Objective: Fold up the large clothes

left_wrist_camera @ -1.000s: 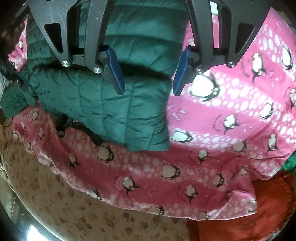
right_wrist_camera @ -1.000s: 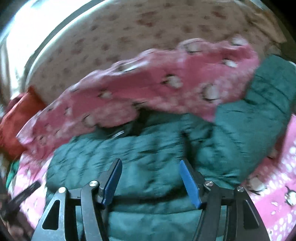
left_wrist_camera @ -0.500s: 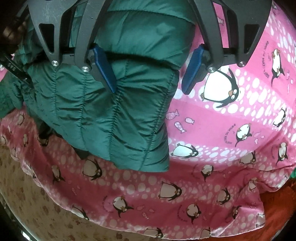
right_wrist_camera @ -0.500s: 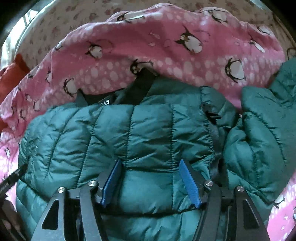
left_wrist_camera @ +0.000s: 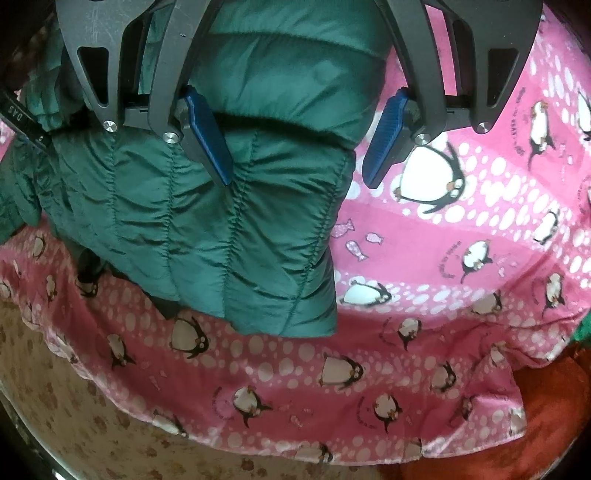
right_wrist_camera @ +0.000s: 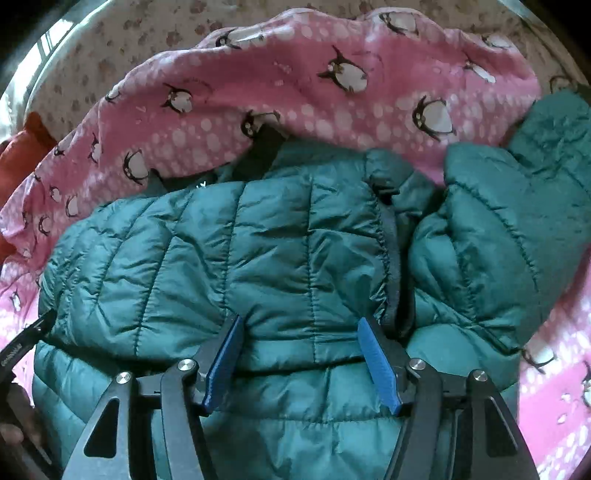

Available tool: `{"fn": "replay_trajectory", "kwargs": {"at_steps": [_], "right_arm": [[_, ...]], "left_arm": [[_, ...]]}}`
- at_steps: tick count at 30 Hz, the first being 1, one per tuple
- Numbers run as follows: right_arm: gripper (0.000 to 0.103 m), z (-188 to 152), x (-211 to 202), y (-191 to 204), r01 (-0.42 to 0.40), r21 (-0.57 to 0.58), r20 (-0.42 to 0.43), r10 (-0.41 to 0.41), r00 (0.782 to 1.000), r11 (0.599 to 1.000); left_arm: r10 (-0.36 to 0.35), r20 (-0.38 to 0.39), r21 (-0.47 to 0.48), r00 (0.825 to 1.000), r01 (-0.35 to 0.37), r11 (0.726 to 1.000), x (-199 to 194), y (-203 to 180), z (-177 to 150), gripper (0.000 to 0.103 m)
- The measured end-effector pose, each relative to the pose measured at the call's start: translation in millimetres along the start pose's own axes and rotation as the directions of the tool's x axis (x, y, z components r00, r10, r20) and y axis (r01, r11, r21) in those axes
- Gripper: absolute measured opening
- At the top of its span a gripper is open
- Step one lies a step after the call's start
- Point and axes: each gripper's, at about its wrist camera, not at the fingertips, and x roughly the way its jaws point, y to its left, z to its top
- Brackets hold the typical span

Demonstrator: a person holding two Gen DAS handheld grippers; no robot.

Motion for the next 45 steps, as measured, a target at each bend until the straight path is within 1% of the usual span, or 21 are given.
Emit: {"fn": "replay_trajectory", "kwargs": {"at_steps": [3, 8, 13, 20, 25, 33, 42, 45], "right_arm": [[0.062, -0.8, -10.3, 0.7, -0.002, 0.003, 0.006, 0.002, 1.0, 1.0], [0.062, -12.4, -34.9, -3.7, -0.039, 0.029, 0.033, 0.038, 0.999, 0.999], [0.062, -24.8, -57.9, -6.4, -0.072, 0.045, 0.076, 0.069, 0.995, 0.996], [0.062, -36.6, -80.0, 3.3, -0.097, 0.023, 0.117, 0.094, 0.989, 0.995], [0.062, -40.4, -84.6, 6.9, -0.101, 0.018, 0.119, 0.098, 0.988, 0.995], [0.064, -41.4, -89.9, 3.3, -0.095, 0.015, 0.134, 0.092, 0.987, 0.995], [0.064, -36.6, -87.4, -18.1, -0.065, 0.044, 0.135, 0.058, 0.989, 0.997], [0.064, -34.7, -83.7, -26.0, -0.055, 0.056, 0.132, 0.047, 0.99, 0.997]], "left_arm": [[-0.003, 0.029, 0.013, 1.0, 0.002, 1.0, -13.1, -2.4, -2.4, 0.073], [-0.037, 0.09, 0.028, 0.995, 0.035, 0.999, -40.8, -12.2, -5.2, 0.073], [-0.072, 0.091, 0.055, 0.993, 0.067, 0.996, -55.3, -28.7, -12.8, 0.073], [-0.103, 0.086, 0.086, 0.991, 0.095, 0.992, -66.8, -48.8, -28.2, 0.073], [-0.101, 0.092, 0.115, 0.991, 0.09, 0.989, -71.0, -58.1, -36.1, 0.073], [-0.104, 0.099, 0.135, 0.99, 0.091, 0.987, -73.9, -67.9, -42.1, 0.073], [-0.09, 0.095, 0.147, 0.991, 0.075, 0.986, -63.4, -79.7, -46.1, 0.073], [-0.094, 0.088, 0.15, 0.992, 0.081, 0.985, -57.4, -80.2, -46.4, 0.073]]}}
